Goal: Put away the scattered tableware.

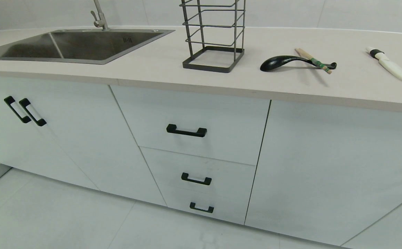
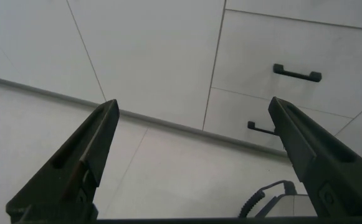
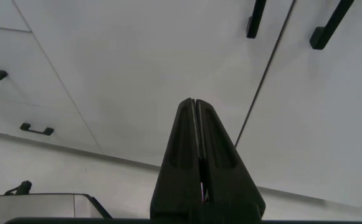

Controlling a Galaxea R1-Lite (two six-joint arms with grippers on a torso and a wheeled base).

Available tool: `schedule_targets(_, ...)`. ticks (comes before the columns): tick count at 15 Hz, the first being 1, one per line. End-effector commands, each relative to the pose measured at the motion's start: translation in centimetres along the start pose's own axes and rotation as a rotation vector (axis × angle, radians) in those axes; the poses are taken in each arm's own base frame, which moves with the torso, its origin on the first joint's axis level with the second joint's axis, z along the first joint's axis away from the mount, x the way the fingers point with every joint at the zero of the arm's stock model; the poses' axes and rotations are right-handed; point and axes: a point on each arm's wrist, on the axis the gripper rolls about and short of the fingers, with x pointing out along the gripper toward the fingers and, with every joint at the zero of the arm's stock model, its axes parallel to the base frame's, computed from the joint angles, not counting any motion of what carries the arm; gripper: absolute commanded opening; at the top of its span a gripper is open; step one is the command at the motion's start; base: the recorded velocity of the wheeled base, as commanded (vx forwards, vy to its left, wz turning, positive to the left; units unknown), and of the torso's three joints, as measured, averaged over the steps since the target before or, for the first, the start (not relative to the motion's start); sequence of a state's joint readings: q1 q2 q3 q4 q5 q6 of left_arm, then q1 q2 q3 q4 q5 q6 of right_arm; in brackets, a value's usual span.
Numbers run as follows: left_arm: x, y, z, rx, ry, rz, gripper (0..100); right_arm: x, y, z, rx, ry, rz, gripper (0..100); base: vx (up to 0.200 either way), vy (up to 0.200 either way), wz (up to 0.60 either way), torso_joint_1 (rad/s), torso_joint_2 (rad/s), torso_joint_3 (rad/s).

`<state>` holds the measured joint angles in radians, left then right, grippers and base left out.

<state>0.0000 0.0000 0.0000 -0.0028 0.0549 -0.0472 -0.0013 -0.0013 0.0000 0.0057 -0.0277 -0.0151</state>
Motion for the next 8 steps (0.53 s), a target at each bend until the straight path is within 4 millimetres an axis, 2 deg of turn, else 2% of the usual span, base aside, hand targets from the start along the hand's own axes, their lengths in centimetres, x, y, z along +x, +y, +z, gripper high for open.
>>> schedule_targets(1, 0.0, 0.0, 0.0, 0.000, 0.000, 0.000, 100, 0.0, 0.0, 0.0, 0.000, 0.002, 0.000, 0, 0.000, 0.000, 0.00, 0.000, 0.00, 0.000)
schedule_targets(3, 0.0, 0.0, 0.0, -0.002, -0.002, -0.004, 100, 0.0, 0.0, 0.0, 0.000, 0.002, 0.000, 0, 0.000, 0.000, 0.00, 0.000, 0.00, 0.000)
schedule_targets(4, -0.1, -0.1, 0.9, -0.003, -0.059, -0.018, 100, 0.0, 0.0, 0.0, 0.000, 0.000, 0.000, 0, 0.000, 0.000, 0.00, 0.000, 0.00, 0.000)
schedule_targets(5, -0.7, -0.2, 3.0, -0.008, -0.178, -0.050, 100, 0.0, 0.0, 0.0, 0.000, 0.002, 0.001, 0, 0.000, 0.000, 0.00, 0.000, 0.00, 0.000)
schedule_targets(6, -1.3, -0.5, 7.0, 0.006, -0.272, -0.115, 100, 0.0, 0.0, 0.0, 0.000, 0.002, 0.000, 0, 0.000, 0.000, 0.00, 0.000, 0.00, 0.000)
schedule_targets(7, -1.0, -0.6, 8.3, 0.037, -0.248, -0.138, 100, 0.0, 0.0, 0.0, 0.000, 0.002, 0.000, 0, 0.000, 0.000, 0.00, 0.000, 0.00, 0.000)
schedule_targets(8, -0.7, -0.7, 8.6, 0.067, -0.219, -0.151, 100, 0.0, 0.0, 0.0, 0.000, 0.002, 0.000, 0, 0.000, 0.000, 0.00, 0.000, 0.00, 0.000)
